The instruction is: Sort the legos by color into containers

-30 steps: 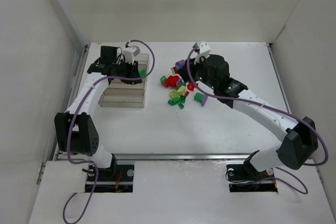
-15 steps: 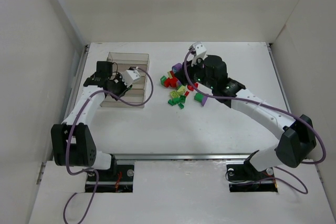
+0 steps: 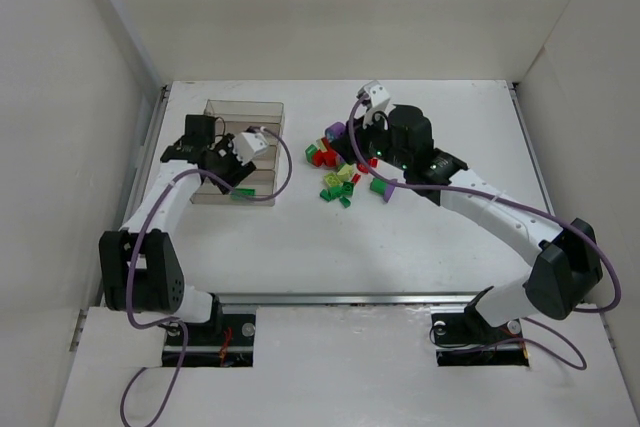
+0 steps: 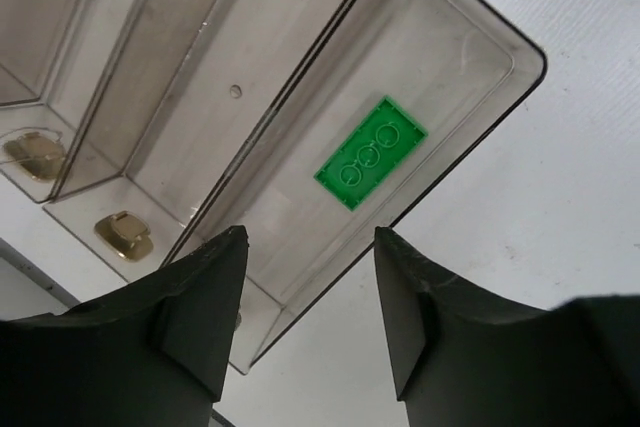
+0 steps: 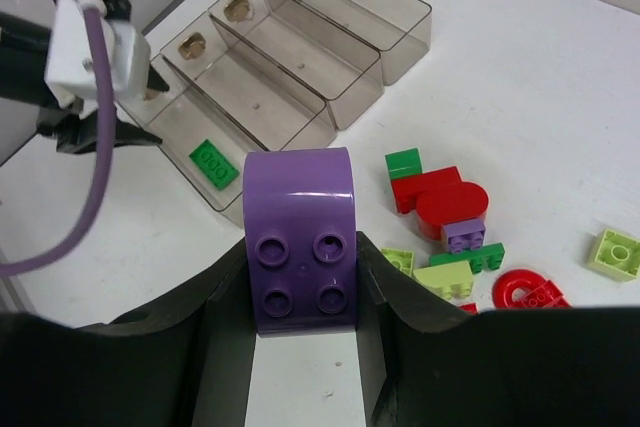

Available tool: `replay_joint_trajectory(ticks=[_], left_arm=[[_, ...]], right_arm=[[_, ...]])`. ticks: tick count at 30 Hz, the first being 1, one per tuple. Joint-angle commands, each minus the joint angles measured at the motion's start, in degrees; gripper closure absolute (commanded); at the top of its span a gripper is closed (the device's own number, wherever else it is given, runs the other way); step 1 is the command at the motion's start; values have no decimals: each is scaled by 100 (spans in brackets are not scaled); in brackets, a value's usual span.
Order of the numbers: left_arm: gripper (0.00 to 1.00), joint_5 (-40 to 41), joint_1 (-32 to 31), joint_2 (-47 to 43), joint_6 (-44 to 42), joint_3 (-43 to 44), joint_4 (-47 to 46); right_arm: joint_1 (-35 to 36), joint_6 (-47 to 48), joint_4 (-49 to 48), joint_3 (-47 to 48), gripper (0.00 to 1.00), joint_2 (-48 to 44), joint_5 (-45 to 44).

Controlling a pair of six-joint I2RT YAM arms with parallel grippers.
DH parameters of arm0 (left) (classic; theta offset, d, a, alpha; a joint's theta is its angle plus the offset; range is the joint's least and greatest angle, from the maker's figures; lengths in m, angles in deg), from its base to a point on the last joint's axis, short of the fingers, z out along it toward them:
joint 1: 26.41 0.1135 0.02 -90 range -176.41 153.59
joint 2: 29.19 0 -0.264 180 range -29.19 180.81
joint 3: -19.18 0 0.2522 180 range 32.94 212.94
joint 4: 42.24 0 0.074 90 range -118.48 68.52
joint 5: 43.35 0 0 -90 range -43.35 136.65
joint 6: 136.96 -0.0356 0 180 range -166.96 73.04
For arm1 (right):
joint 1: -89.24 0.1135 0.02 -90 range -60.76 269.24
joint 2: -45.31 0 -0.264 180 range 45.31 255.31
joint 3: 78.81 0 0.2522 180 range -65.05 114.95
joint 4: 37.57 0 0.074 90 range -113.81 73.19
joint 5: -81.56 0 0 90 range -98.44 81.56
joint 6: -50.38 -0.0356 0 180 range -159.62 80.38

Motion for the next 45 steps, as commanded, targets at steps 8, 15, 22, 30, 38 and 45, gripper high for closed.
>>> replay_joint_trajectory(ticks=[8,15,22,30,38,45], left_arm=[[11,-1874,-718,-1346,1210,1362,-443],[3,-450,-2188,-2279,1440,17,-2896],[10,498,-2751,-2078,1159,69,-3293],[28,640,-2804,-2025,965,-72,-3539],[55,279,-2804,-2025,912,-19,-3381],[71,68,-2804,-1972,860,95,-3240]], right_arm=[[39,375,-294,833,100,-74,1383],[39,-1120,-347,1204,100,58,1172],[39,-1559,-470,1108,100,120,1348],[39,-1559,-654,940,100,-12,1410],[91,-1559,-769,879,100,-12,1524],[91,-1559,-769,879,100,-12,1585]])
